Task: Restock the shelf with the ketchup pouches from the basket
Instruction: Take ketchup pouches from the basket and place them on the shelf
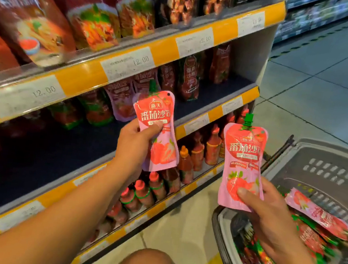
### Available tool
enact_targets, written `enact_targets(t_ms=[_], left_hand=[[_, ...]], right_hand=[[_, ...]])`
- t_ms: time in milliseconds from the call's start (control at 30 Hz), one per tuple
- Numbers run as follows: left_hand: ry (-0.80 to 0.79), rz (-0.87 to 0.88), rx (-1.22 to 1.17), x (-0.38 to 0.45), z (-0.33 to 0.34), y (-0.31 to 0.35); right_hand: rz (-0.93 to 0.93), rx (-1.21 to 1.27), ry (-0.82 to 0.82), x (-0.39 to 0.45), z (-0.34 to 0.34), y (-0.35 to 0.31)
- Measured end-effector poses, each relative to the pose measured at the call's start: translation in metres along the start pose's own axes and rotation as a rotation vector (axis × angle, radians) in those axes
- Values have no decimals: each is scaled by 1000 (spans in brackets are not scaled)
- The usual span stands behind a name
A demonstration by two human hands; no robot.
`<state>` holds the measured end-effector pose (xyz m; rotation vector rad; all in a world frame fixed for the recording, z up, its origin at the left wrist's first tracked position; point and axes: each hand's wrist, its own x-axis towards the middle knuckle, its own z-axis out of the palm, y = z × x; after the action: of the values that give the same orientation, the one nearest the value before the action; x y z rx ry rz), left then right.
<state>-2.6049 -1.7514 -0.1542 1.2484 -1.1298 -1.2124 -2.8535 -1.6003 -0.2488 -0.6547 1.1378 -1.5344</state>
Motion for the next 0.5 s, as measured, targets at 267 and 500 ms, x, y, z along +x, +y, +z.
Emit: enact_targets(t_ms=[267, 500], left_hand=[[235, -60, -73, 73, -7, 27], [174, -131, 108, 140, 4, 11]], right_hand=[[-34, -97, -90, 16, 41, 11], [-102, -171, -110, 23, 57, 19]])
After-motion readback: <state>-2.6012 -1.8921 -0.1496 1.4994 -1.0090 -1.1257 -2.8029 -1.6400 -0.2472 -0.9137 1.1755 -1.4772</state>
